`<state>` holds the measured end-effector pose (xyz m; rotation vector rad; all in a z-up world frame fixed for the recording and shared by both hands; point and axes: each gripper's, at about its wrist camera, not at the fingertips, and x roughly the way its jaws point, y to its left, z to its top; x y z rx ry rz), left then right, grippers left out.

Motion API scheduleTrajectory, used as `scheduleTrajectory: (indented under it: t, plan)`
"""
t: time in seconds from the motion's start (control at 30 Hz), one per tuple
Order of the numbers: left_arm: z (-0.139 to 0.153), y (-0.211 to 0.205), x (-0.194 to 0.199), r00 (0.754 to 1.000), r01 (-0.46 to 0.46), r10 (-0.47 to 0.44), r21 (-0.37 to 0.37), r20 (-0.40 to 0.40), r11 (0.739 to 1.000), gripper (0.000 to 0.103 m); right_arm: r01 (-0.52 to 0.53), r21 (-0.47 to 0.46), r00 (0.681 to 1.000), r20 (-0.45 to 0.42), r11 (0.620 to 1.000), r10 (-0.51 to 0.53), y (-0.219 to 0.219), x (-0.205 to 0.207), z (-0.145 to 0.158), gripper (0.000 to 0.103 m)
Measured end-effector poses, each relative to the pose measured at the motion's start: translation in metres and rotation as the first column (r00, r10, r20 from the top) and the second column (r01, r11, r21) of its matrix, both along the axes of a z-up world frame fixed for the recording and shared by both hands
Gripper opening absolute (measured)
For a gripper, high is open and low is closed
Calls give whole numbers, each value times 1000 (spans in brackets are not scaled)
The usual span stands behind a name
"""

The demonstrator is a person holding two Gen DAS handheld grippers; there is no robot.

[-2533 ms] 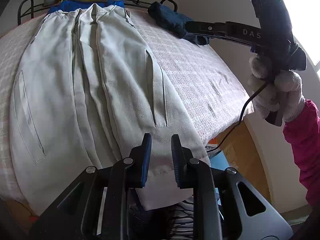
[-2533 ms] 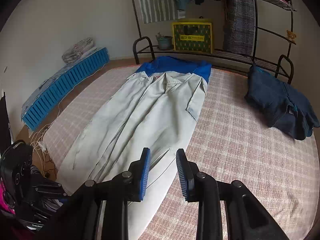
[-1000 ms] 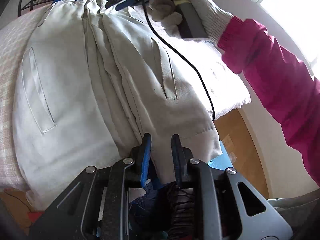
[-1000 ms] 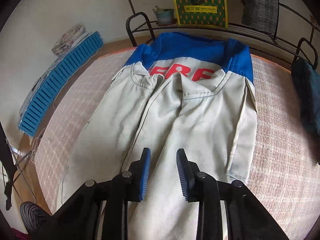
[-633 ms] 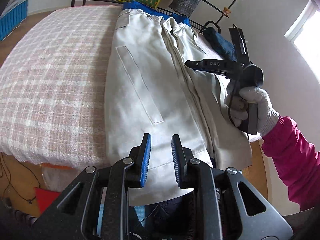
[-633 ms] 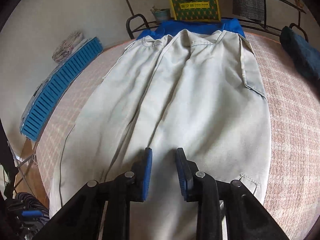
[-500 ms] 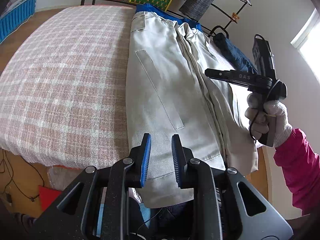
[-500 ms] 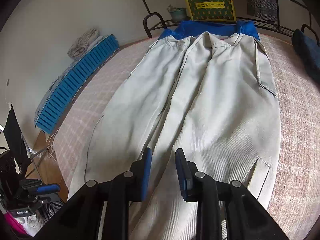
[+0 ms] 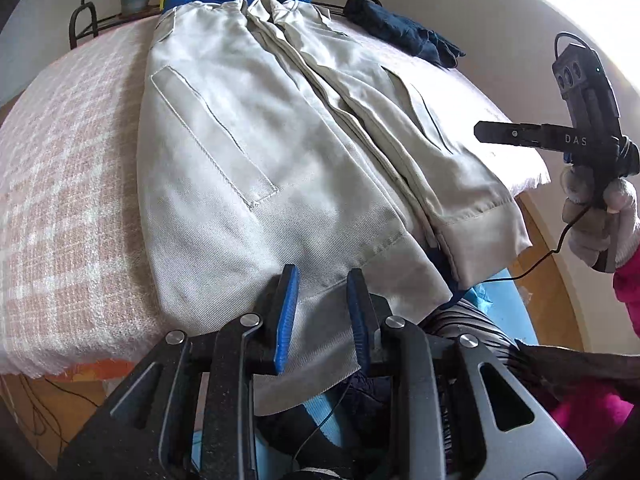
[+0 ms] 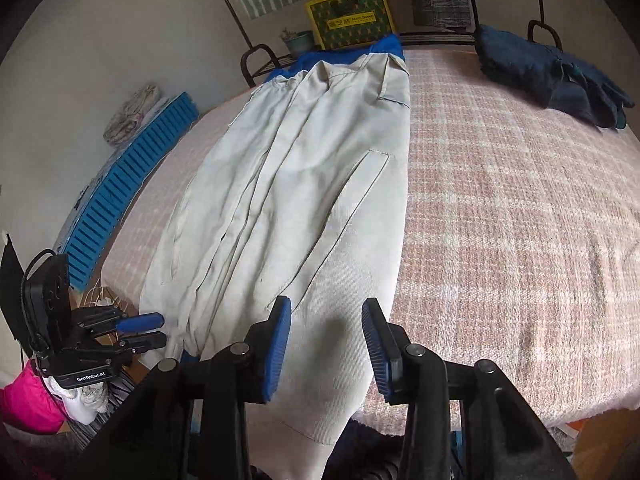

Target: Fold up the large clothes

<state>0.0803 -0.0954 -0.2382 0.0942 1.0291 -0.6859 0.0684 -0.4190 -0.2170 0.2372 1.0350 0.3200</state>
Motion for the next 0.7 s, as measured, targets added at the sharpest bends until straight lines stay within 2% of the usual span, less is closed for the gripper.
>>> scheduleTrajectory:
  t: [0.03,0.1,0.13,0.17,0.2,0.23,0.27,0.33,0.43,0.53,0.6,0.7]
  plan:
    - [0,-1,-1,1000,13,-13,6,-3,1000,36,-9,-1,1000,-24,1000,9,3,-2,-6,40]
    - [4,2,0,999,9,-9,8,-32,1000,36,-19,26,999,-50,999,20,5,-7,-12,40]
    - [8,7,1,998,0,-1,-13,-56,1000,36,-9,41,999,-43,999,11,3,-13,-11,45]
    - [12,15,3,997,-20,17,-40,-82,999,40,4,57,999,-37,998,-2,-2,-17,-10,54]
    - [17,26,5,993,-55,48,-68,-110,996,46,26,71,999,-29,997,-24,-10,-21,-9,58]
    - [20,38,9,987,-100,87,-92,-135,991,63,47,86,999,-23,995,-45,-18,-24,-8,63]
    - [22,51,14,980,-144,124,-123,-154,982,69,61,106,998,-29,992,-58,-27,-28,-10,63]
    - [22,75,26,961,-216,181,-159,-209,963,70,83,167,996,-57,982,-74,-43,-29,-15,63]
    - [9,100,47,920,-312,246,-188,-306,931,70,89,279,993,-96,956,-64,-57,-25,-26,61]
    - [-6,109,60,886,-344,235,-228,-399,911,70,66,332,991,-129,941,-24,-57,-19,-39,57]
    - [-12,107,64,877,-345,219,-243,-428,907,70,44,377,990,-142,925,10,-53,-16,-46,56]
    - [-11,102,67,885,-321,194,-254,-423,912,70,19,437,987,-152,899,53,-50,-12,-51,55]
